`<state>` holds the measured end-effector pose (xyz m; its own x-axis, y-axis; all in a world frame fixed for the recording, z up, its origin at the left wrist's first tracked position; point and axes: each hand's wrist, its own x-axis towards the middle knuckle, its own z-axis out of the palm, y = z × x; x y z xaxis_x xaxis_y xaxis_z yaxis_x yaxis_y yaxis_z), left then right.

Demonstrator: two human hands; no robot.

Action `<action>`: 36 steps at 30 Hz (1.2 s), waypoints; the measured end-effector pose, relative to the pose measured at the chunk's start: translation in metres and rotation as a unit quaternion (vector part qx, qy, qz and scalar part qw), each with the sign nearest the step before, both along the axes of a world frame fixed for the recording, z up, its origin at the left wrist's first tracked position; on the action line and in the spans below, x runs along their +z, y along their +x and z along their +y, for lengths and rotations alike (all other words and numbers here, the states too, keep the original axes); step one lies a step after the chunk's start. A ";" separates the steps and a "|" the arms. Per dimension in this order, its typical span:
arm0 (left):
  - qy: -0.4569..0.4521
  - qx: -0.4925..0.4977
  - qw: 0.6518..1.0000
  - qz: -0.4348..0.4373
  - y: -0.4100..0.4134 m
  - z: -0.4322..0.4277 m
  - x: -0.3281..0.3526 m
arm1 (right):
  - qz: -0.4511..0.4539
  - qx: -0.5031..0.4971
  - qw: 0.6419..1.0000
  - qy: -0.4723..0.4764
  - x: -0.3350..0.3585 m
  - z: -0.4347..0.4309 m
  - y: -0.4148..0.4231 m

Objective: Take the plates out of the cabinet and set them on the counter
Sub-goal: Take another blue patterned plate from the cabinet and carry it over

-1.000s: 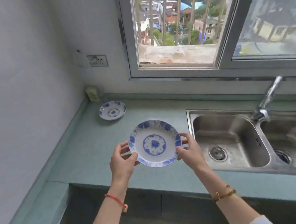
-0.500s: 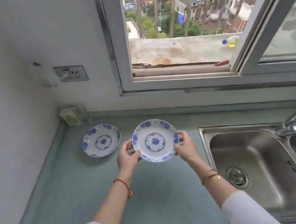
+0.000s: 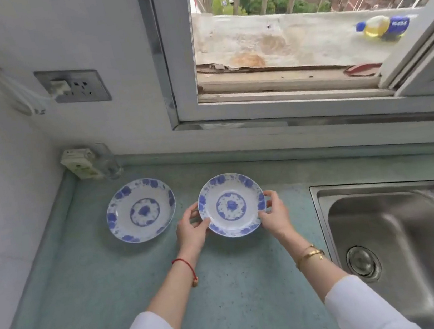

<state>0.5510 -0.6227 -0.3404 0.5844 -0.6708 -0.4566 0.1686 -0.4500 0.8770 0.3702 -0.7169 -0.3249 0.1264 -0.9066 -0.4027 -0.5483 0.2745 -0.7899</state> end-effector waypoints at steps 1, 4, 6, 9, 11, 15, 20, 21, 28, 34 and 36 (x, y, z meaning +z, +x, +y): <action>0.000 -0.001 1.000 -0.001 0.000 0.000 -0.003 | 0.003 0.004 1.000 -0.002 -0.001 -0.001 0.000; 0.003 -0.005 1.000 -0.006 0.001 -0.001 -0.007 | 0.010 0.008 1.000 -0.003 -0.003 -0.002 0.001; 0.006 -0.008 1.000 -0.001 0.001 -0.002 -0.010 | 0.011 0.012 1.000 0.000 -0.004 -0.003 0.000; 0.006 -0.015 1.000 0.009 0.002 0.000 -0.012 | 0.020 0.019 1.000 -0.003 -0.005 -0.002 0.000; 0.002 -0.016 1.000 0.012 0.002 0.001 -0.014 | 0.026 0.019 0.999 -0.005 -0.006 -0.001 0.000; -0.002 -0.026 1.000 0.010 0.002 0.002 -0.012 | 0.032 0.021 0.999 -0.002 -0.007 0.001 0.000; 0.005 -0.051 0.998 0.019 0.004 0.010 0.000 | 0.060 0.019 0.998 0.006 0.002 0.004 -0.004; 0.010 -0.044 0.999 0.016 0.006 0.015 0.005 | 0.072 0.011 0.997 -0.001 0.006 0.007 -0.006; -0.052 -0.001 0.997 -0.054 0.007 0.089 0.070 | -0.074 0.033 0.996 -0.021 0.076 0.057 -0.001; -0.134 0.084 0.983 -0.097 -0.039 0.194 0.137 | -0.235 0.171 0.956 0.034 0.136 0.142 -0.011; -0.152 0.135 0.974 -0.103 -0.067 0.230 0.153 | -0.261 0.221 0.939 0.042 0.148 0.166 -0.020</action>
